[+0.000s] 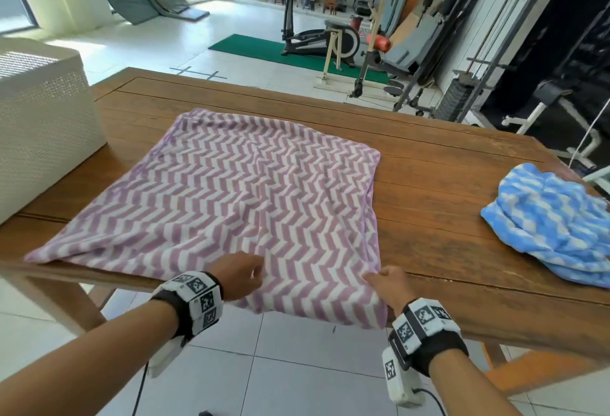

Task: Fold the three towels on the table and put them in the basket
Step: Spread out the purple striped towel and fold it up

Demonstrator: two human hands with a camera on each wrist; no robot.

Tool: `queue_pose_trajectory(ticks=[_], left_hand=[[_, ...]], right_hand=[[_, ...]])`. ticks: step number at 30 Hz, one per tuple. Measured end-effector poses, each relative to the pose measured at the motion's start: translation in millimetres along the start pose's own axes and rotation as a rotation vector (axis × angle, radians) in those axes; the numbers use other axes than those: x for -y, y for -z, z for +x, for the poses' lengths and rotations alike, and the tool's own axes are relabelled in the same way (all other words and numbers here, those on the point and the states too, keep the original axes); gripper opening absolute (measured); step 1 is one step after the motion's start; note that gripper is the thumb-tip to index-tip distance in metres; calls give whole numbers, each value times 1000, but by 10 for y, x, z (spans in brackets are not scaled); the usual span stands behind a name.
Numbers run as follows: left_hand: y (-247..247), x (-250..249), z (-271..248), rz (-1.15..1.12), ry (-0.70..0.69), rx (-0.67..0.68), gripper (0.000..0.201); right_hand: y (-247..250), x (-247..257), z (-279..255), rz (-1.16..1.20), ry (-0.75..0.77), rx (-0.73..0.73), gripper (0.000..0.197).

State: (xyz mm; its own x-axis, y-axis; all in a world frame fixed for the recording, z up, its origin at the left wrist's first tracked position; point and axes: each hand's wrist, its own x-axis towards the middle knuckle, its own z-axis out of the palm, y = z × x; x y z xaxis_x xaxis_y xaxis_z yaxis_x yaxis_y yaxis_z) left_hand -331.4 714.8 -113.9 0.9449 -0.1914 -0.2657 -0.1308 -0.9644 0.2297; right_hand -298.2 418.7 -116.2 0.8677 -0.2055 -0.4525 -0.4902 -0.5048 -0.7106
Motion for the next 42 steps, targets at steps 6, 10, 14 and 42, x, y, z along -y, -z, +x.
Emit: queue_pose_trajectory(ticks=[6, 10, 14, 42], left_hand=[[53, 370, -144, 8, 180, -377, 23], [65, 741, -262, 35, 300, -441, 33], [56, 1054, -350, 87, 264, -247, 29], [703, 1926, -571, -103, -77, 176, 23]], right_hand=[[-398, 394, -193, -363, 437, -107, 27], [-977, 635, -359, -355, 502, 120, 27], [-1564, 738, -456, -571, 490, 196, 35], [-1570, 1317, -555, -972, 383, 371, 22]])
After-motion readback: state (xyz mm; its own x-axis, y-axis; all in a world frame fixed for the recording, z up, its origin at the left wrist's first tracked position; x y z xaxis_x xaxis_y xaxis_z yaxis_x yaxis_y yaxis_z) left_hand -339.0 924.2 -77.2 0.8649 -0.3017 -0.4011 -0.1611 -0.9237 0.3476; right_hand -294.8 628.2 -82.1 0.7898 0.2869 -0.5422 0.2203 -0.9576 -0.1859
